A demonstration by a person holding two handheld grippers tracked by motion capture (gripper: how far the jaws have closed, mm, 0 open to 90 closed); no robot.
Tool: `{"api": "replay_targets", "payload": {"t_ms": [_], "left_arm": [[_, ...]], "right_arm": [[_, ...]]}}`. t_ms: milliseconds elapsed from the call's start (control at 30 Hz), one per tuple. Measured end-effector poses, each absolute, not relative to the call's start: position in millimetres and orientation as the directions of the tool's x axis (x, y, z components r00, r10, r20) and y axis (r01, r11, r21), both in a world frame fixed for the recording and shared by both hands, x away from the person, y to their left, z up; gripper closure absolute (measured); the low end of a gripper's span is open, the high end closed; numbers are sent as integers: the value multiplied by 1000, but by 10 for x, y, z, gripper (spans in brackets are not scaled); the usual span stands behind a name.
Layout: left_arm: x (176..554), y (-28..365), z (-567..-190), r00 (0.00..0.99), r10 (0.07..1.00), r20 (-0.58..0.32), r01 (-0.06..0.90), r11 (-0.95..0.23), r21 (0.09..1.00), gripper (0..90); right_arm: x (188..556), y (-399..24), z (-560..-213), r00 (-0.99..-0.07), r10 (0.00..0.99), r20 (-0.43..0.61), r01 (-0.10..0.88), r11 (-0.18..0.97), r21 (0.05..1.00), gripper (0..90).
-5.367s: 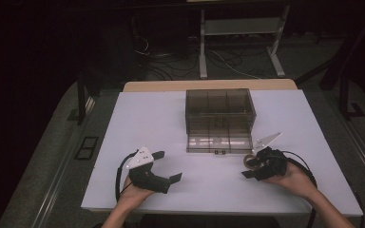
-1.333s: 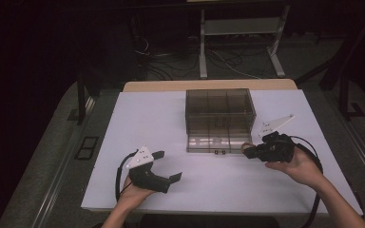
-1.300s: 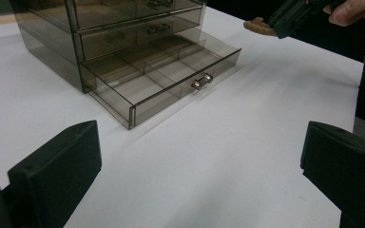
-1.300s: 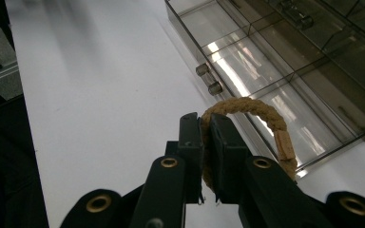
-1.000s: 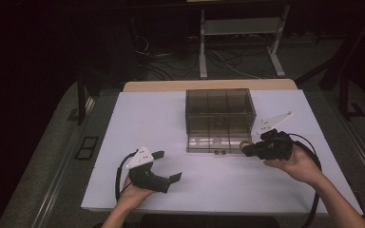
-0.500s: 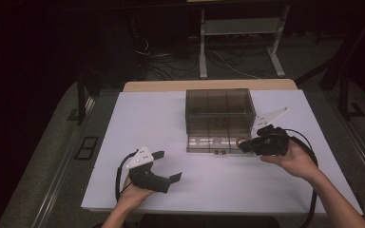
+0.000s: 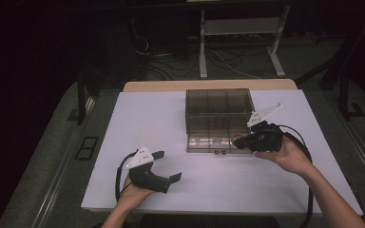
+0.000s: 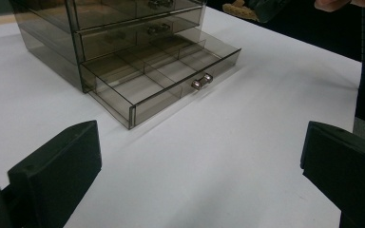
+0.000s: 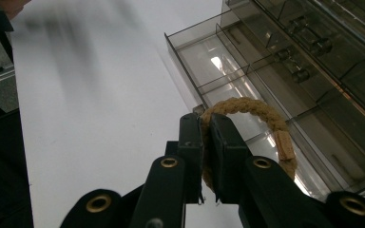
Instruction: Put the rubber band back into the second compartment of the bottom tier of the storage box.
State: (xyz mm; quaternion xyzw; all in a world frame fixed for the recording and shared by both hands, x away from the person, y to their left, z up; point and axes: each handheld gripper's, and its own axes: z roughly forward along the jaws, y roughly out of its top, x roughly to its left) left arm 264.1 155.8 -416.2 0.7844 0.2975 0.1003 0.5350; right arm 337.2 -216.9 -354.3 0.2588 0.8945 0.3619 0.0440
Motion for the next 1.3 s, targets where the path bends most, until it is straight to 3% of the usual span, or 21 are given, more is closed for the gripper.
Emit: {"api": "replay_targets", "payload": {"t_ms": [1300], "left_arm": [[2642,1564,-4155,803,573,-162,358,-247,901,0]], "right_arm": [[3657,-1877,-3685,-865,489,113,426,596,681,824]]}}
